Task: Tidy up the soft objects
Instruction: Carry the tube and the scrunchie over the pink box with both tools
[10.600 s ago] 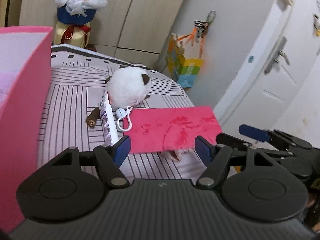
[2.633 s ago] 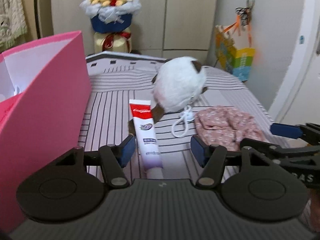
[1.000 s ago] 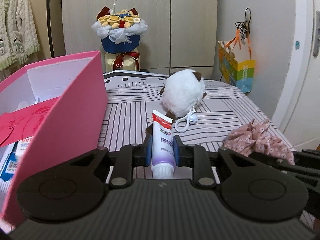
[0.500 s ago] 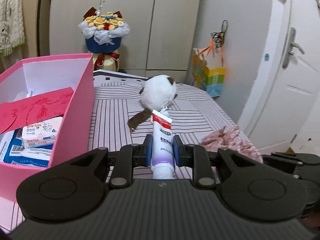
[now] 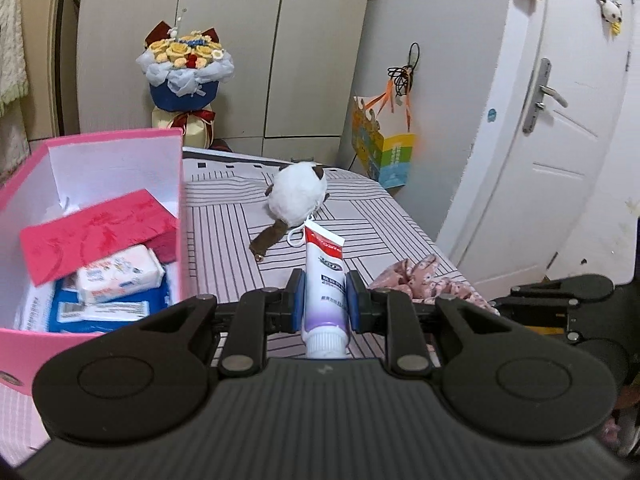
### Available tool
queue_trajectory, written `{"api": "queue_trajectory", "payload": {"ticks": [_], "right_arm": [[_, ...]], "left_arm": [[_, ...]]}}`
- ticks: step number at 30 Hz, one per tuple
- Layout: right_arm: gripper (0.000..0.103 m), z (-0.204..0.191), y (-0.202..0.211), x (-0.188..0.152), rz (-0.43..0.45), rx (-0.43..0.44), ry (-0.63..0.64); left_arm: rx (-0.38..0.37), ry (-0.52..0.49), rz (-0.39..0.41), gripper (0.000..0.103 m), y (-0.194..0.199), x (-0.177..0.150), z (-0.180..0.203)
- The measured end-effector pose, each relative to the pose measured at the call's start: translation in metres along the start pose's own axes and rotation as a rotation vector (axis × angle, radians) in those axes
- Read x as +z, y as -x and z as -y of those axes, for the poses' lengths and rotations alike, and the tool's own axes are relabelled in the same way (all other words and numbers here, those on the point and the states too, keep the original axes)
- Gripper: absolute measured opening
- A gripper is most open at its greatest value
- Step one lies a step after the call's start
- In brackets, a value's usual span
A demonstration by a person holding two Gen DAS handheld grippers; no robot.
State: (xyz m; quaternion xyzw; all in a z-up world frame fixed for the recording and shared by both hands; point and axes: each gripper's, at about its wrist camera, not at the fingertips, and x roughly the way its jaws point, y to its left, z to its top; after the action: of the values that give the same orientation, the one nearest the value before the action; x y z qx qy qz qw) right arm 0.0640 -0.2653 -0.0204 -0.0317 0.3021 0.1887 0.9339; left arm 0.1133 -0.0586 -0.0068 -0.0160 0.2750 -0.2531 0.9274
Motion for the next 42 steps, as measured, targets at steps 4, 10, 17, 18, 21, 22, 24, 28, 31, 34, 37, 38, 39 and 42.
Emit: {"api": "queue_trajectory", "payload": {"ticks": [4, 10, 17, 18, 21, 22, 24, 28, 31, 34, 37, 38, 39, 42], "right_arm": [[0.012, -0.018, 0.014, 0.012, -0.024, 0.054, 0.051], [0.013, -0.044, 0.029, 0.037, -0.037, 0.145, 0.104], [0.013, -0.073, 0.03, 0.067, 0.005, 0.192, 0.159], [0.013, -0.077, 0.029, 0.071, 0.012, 0.196, 0.165], [0.013, -0.084, 0.024, 0.082, 0.043, 0.214, 0.167], [0.013, -0.086, 0.022, 0.085, 0.051, 0.22, 0.166], [0.013, -0.092, 0.016, 0.091, 0.067, 0.233, 0.167], [0.013, -0.098, -0.003, 0.099, 0.08, 0.252, 0.155], [0.013, -0.101, -0.02, 0.105, 0.092, 0.253, 0.127], [0.013, -0.104, -0.041, 0.113, 0.095, 0.269, 0.107], [0.013, -0.112, -0.063, 0.123, 0.102, 0.242, 0.134], [0.013, -0.112, -0.07, 0.127, 0.098, 0.237, 0.138], [0.013, -0.112, -0.078, 0.131, 0.088, 0.239, 0.138], [0.014, -0.106, -0.107, 0.142, 0.037, 0.243, 0.107]], "left_arm": [[0.01, -0.033, 0.005, 0.02, 0.027, 0.007, -0.003], [0.053, -0.053, 0.037, 0.02, 0.063, 0.018, -0.016], [0.118, -0.045, 0.111, 0.02, 0.096, 0.029, -0.041], [0.122, -0.044, 0.119, 0.02, 0.1, 0.031, -0.045], [0.134, -0.034, 0.137, 0.02, 0.109, 0.036, -0.058], [0.133, -0.034, 0.143, 0.02, 0.111, 0.037, -0.062], [0.14, -0.033, 0.157, 0.02, 0.112, 0.039, -0.071], [0.147, -0.017, 0.171, 0.02, 0.108, 0.041, -0.094], [0.152, 0.014, 0.172, 0.02, 0.099, 0.042, -0.114], [0.162, 0.045, 0.165, 0.02, 0.085, 0.042, -0.135], [0.163, 0.073, 0.146, 0.02, 0.068, 0.044, -0.154], [0.164, 0.078, 0.137, 0.02, 0.06, 0.046, -0.159], [0.167, 0.081, 0.128, 0.02, 0.054, 0.047, -0.164], [0.182, 0.086, 0.092, 0.02, 0.031, 0.053, -0.18]]}}
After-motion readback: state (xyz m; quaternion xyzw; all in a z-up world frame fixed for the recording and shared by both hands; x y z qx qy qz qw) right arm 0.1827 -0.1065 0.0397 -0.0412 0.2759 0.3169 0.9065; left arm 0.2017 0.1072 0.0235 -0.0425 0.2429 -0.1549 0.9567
